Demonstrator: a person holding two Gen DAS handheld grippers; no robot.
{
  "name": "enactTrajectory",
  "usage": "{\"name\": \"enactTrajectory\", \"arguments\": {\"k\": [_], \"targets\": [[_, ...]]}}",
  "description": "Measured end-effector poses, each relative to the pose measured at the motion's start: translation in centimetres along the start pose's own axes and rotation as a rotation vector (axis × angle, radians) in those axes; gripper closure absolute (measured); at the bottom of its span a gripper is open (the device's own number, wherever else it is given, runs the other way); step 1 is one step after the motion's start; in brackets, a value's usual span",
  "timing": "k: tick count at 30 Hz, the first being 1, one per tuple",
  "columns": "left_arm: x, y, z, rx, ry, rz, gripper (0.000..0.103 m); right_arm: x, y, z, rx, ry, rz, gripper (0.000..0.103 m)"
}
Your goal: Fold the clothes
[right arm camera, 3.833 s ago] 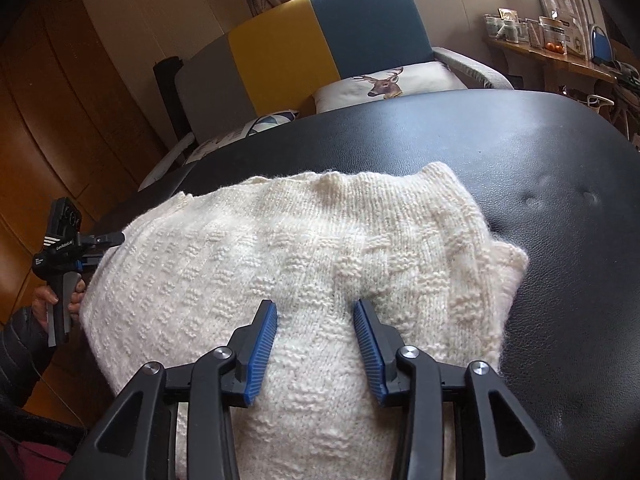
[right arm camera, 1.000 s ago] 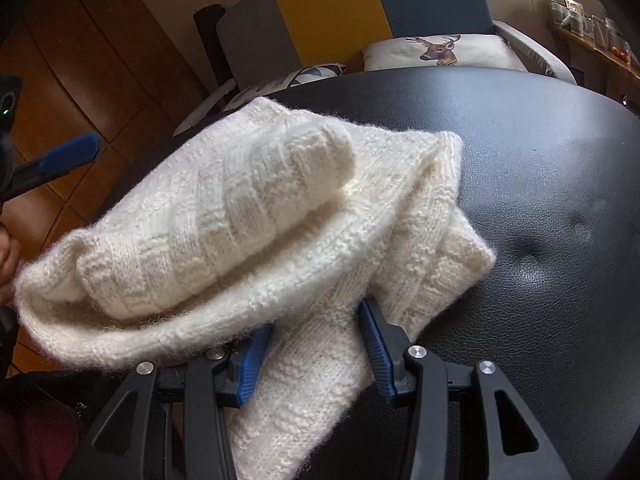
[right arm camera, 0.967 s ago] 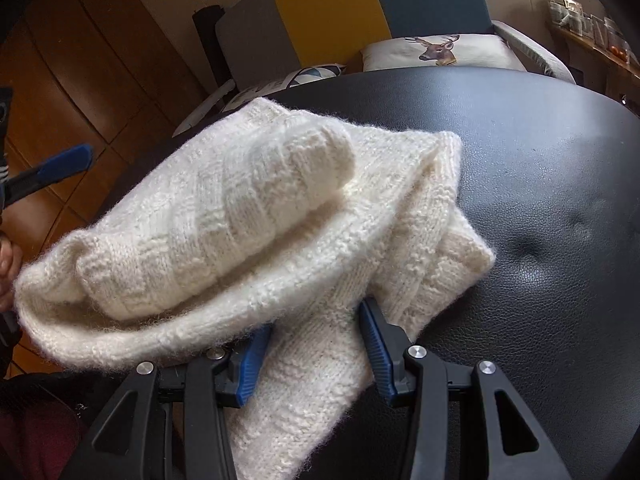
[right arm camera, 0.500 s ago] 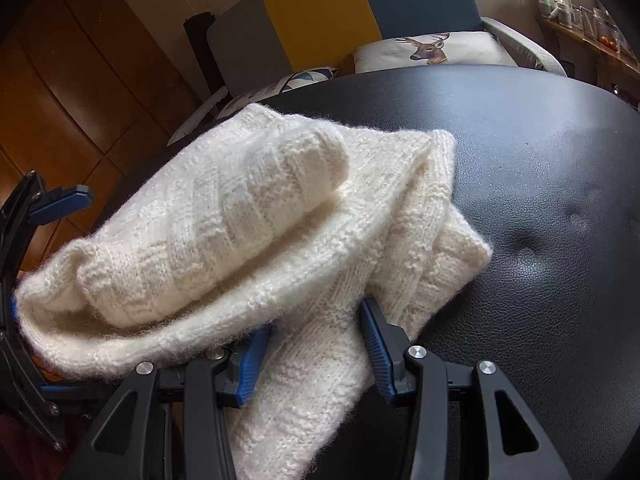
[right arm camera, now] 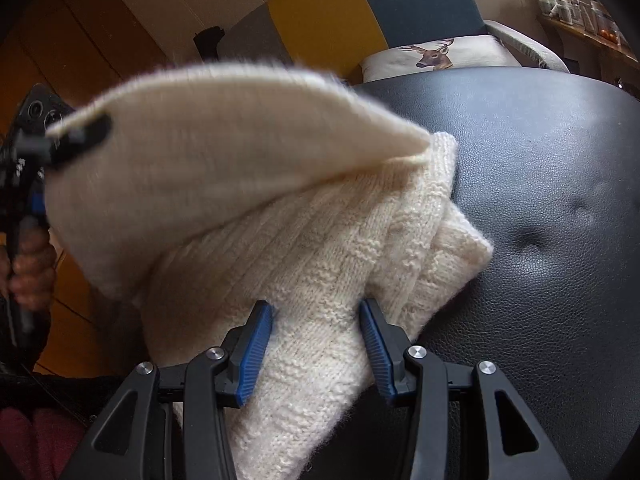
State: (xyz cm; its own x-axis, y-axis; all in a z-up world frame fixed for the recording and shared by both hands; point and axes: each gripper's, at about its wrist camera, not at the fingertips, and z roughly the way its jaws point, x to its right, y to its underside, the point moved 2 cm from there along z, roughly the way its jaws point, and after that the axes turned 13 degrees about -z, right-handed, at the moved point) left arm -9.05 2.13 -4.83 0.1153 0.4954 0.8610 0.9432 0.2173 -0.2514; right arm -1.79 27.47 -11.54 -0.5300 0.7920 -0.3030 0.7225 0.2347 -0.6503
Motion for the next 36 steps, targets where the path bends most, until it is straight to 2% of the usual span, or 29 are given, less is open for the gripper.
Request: {"name": "enactTrajectory", "arguments": {"k": [2,3,4,8,13,15,16,17,21,24,27,29,31,32,35,36], "targets": [[0.4,-1.5,-1.8,0.076,0.148,-0.114,0.081,-0.3,0.0,0.1,-0.002,0.015,-0.008,0.056],[1.1,-1.7,-2.3,0.109,0.178,-0.113,0.081,-0.4,-0.1,0.1,-0.003,0.024,-0.014,0.056],[1.9,-1.7,-2.2,0.128,0.173,-0.077,0.081,-0.4,0.0,0.2,0.000,0.026,-0.012,0.056],[3.6,0.1,2.0,0.042,0.029,0.078,0.081,-0.5,-0.1,0.2,0.012,0.025,-0.005,0.056],[1.5,4.3,7.3,-0.064,-0.156,0.158,0.081,-0.6,0.0,0.3,0.021,0.019,0.003,0.056],[0.5,5.7,8.4,-0.088,-0.199,0.159,0.080,-0.5,0.0,0.3,0.024,0.013,0.002,0.056],[0.1,6.2,8.7,-0.097,-0.195,0.141,0.080,-0.6,0.0,0.3,0.022,0.013,-0.006,0.056],[-0.1,6.5,8.8,-0.095,-0.187,0.128,0.077,-0.6,0.0,0.2,0.021,0.012,-0.014,0.056],[0.7,7.6,8.5,-0.088,-0.140,0.132,0.050,-0.8,0.0,0.1,0.013,0.018,-0.050,0.056],[1.4,7.9,8.7,-0.109,-0.100,0.142,0.040,-0.8,0.1,-0.9,-0.016,0.040,-0.064,0.056],[2.1,7.2,6.6,-0.105,-0.012,0.113,0.035,-1.3,0.3,-2.6,-0.026,0.063,-0.094,0.056],[2.3,6.4,4.0,-0.059,0.011,0.108,0.029,-1.9,0.9,-4.1,-0.026,0.054,-0.104,0.056],[1.7,5.3,0.7,0.024,-0.019,0.119,0.025,-2.4,1.5,-5.5,-0.027,0.045,-0.114,0.056],[1.2,4.9,-1.0,0.063,-0.047,0.131,0.024,-2.6,1.7,-6.0,-0.017,0.007,-0.076,0.056],[-1.1,4.5,-5.5,0.158,-0.176,0.193,0.022,-2.9,2.1,-7.6,0.014,-0.108,0.040,0.054],[-2.0,4.7,-6.5,0.176,-0.226,0.218,0.022,-3.4,2.0,-8.2,0.019,-0.093,0.037,0.054]]}}
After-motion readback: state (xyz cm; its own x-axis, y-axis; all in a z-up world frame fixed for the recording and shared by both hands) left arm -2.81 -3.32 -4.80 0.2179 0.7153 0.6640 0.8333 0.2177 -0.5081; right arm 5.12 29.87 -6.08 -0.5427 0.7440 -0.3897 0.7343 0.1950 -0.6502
